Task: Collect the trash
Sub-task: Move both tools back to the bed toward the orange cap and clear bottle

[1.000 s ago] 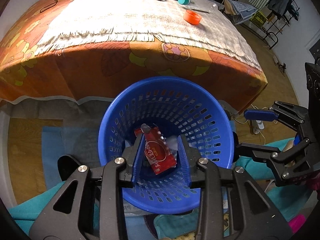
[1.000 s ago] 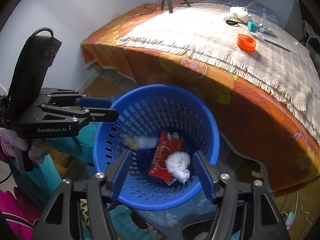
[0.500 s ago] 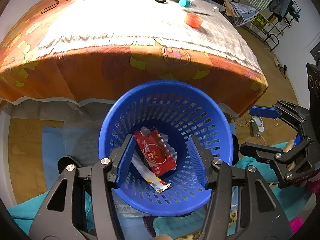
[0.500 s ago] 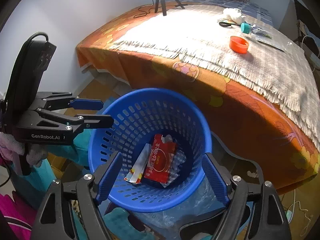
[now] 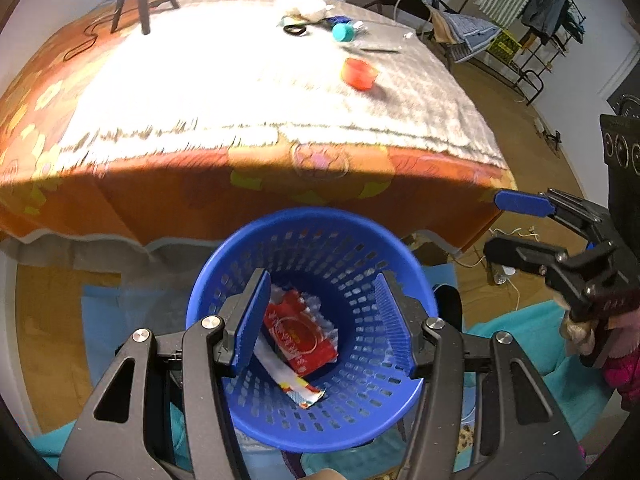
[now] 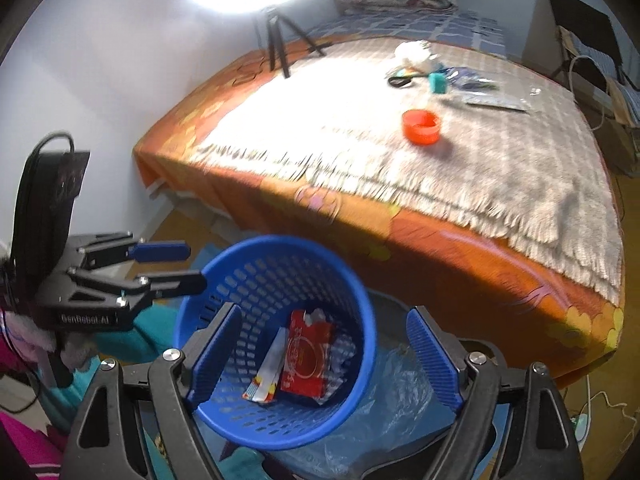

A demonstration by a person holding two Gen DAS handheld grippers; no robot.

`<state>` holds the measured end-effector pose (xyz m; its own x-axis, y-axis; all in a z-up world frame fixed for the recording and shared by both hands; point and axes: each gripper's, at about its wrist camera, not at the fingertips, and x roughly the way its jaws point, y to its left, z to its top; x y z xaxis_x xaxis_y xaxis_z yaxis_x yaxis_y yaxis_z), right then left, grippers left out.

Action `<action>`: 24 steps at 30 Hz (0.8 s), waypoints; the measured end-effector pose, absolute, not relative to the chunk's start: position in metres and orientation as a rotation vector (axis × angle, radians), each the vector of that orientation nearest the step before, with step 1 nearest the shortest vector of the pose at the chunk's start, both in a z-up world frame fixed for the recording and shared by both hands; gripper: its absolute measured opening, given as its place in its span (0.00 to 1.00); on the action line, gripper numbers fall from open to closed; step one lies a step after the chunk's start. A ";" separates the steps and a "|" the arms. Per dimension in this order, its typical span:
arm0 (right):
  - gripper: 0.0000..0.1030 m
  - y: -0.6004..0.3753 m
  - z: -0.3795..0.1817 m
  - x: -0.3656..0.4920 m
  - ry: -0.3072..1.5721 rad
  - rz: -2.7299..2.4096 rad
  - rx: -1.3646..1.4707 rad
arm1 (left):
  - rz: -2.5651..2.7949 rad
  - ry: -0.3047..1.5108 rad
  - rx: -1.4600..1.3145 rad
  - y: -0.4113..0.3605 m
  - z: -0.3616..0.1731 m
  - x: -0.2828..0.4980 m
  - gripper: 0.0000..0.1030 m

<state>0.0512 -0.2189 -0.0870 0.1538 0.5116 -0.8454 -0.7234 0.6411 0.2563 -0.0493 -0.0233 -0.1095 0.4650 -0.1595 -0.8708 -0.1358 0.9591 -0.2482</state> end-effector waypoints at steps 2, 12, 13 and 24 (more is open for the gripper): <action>0.84 -0.221 -0.081 0.061 1.093 0.886 -0.206 | -0.020 1.082 -0.287 -0.024 -0.104 -0.042 0.54; 0.84 -0.236 -0.047 0.113 1.032 0.844 -0.158 | -0.056 1.011 -0.196 -0.033 -0.076 0.010 0.54; 0.84 -0.238 -0.043 0.121 1.024 0.841 -0.158 | -0.060 1.004 -0.187 -0.033 -0.074 0.015 0.54; 0.84 -0.243 -0.012 0.203 0.940 0.858 -0.140 | -0.113 0.940 -0.140 -0.052 -0.066 0.086 0.54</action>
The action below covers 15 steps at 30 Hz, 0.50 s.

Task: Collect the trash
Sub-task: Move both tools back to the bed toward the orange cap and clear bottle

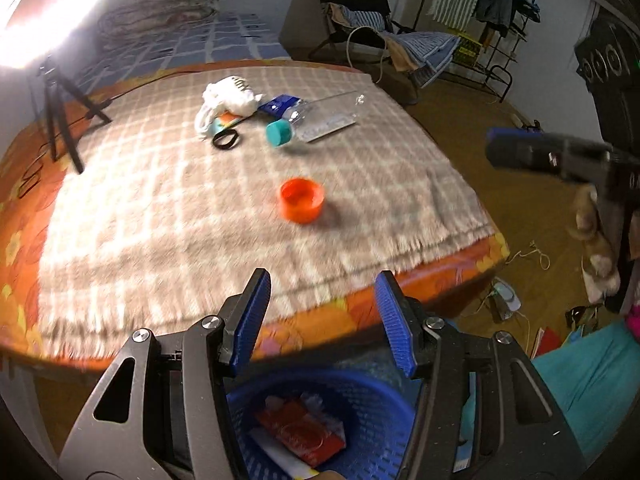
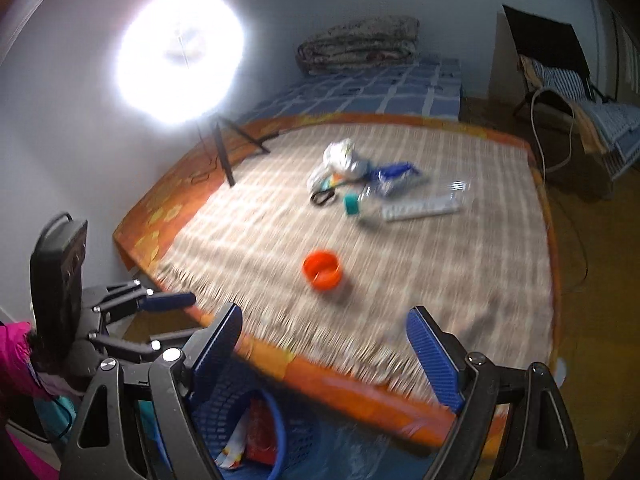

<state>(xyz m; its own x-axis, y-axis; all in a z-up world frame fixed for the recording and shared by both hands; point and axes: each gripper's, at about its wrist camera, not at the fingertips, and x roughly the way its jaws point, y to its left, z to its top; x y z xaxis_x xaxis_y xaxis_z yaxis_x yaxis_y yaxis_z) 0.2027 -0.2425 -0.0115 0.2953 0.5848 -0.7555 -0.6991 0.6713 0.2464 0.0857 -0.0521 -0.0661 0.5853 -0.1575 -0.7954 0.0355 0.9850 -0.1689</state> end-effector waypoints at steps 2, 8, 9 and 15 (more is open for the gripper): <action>0.84 -0.238 -0.009 0.223 0.929 0.858 -0.163 | -0.120 0.941 -0.155 -0.053 -0.070 0.098 0.54; 0.84 -0.219 -0.017 0.288 0.935 0.881 -0.242 | -0.140 0.976 -0.156 -0.057 -0.088 0.134 0.54; 0.83 -0.214 -0.022 0.304 0.947 0.882 -0.250 | -0.143 0.979 -0.149 -0.058 -0.091 0.140 0.54; 0.83 -0.196 -0.043 0.368 0.993 0.880 -0.220 | -0.151 1.000 -0.124 -0.061 -0.111 0.169 0.54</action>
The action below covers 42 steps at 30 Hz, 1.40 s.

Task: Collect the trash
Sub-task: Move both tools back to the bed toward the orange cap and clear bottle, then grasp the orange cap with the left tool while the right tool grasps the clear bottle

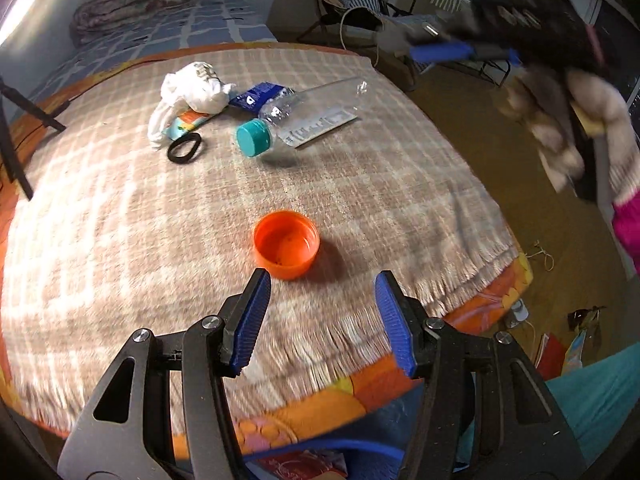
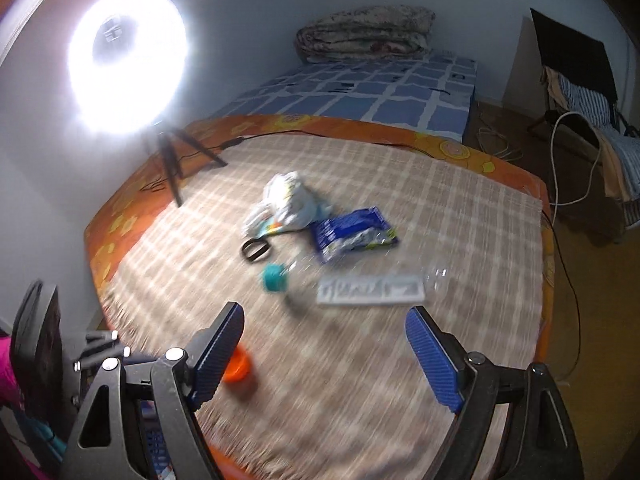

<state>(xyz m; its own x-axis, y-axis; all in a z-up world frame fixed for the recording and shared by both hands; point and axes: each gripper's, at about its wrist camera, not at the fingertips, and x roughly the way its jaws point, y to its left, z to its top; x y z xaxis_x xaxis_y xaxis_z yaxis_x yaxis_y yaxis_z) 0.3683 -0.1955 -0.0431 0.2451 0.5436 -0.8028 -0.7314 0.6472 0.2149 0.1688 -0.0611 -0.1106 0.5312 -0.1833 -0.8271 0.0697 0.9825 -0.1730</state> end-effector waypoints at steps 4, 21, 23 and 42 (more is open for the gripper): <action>0.83 -0.179 -0.059 0.410 1.034 0.871 -0.196 | -0.152 1.005 -0.092 -0.064 -0.121 0.181 0.54; 0.79 -0.151 -0.132 0.472 1.255 0.850 -0.176 | -0.126 1.009 -0.025 -0.052 -0.140 0.205 0.54; 0.79 -0.160 -0.133 0.467 1.276 0.862 -0.163 | -0.103 1.012 -0.030 -0.045 -0.140 0.205 0.54; 0.83 -0.173 -0.129 0.315 1.140 1.217 -0.685 | -0.062 1.042 -0.005 -0.025 -0.150 0.196 0.54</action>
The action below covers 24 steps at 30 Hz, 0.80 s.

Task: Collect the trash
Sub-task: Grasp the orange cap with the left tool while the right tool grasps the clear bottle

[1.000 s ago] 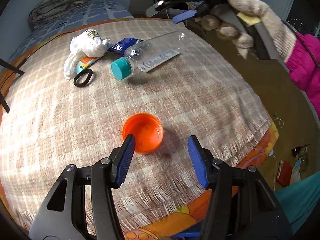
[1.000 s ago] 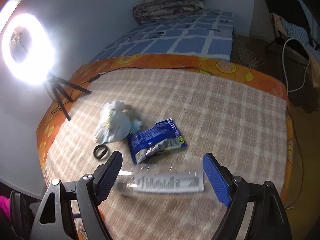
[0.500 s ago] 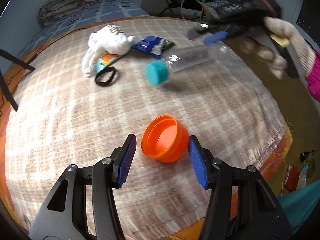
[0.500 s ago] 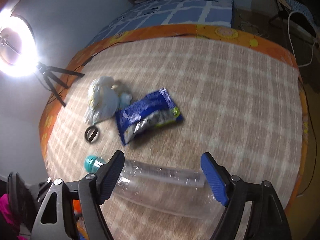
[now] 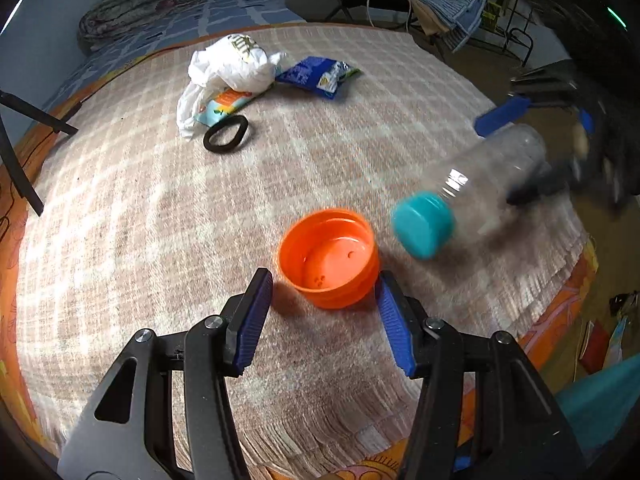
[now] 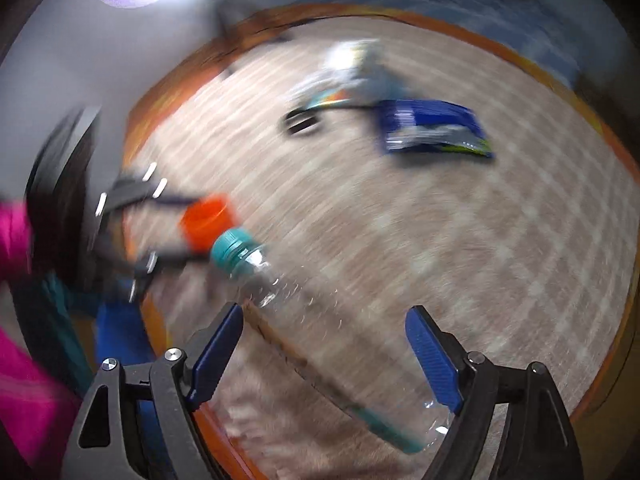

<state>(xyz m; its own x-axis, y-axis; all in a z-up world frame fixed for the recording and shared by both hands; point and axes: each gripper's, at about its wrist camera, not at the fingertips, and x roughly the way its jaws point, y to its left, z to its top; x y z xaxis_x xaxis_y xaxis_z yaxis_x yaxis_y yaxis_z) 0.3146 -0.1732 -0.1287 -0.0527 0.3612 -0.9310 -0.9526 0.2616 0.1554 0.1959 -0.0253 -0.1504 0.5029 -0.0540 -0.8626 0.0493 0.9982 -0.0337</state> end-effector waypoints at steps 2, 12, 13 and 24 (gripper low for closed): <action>0.84 -0.173 -0.140 0.293 1.096 1.188 -0.819 | -0.059 1.046 -0.004 -0.024 -0.152 0.194 0.54; 0.68 -0.186 -0.149 0.302 1.162 1.085 -0.772 | -0.055 1.050 -0.056 -0.015 -0.148 0.194 0.54; 0.67 -0.188 -0.148 0.303 1.178 1.083 -0.747 | -0.058 1.054 -0.075 -0.014 -0.148 0.195 0.54; 0.65 -0.202 -0.146 0.298 1.270 0.981 -0.612 | -0.054 1.055 -0.110 -0.021 -0.149 0.208 0.52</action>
<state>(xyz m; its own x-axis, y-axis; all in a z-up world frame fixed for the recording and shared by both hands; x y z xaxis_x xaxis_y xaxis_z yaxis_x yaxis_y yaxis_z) 0.2979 -0.2021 -0.1455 -0.0009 0.2632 -0.9648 -0.8669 0.4807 0.1319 0.2078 -0.0211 -0.1492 0.4925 -0.0972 -0.8648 -0.0080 0.9932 -0.1162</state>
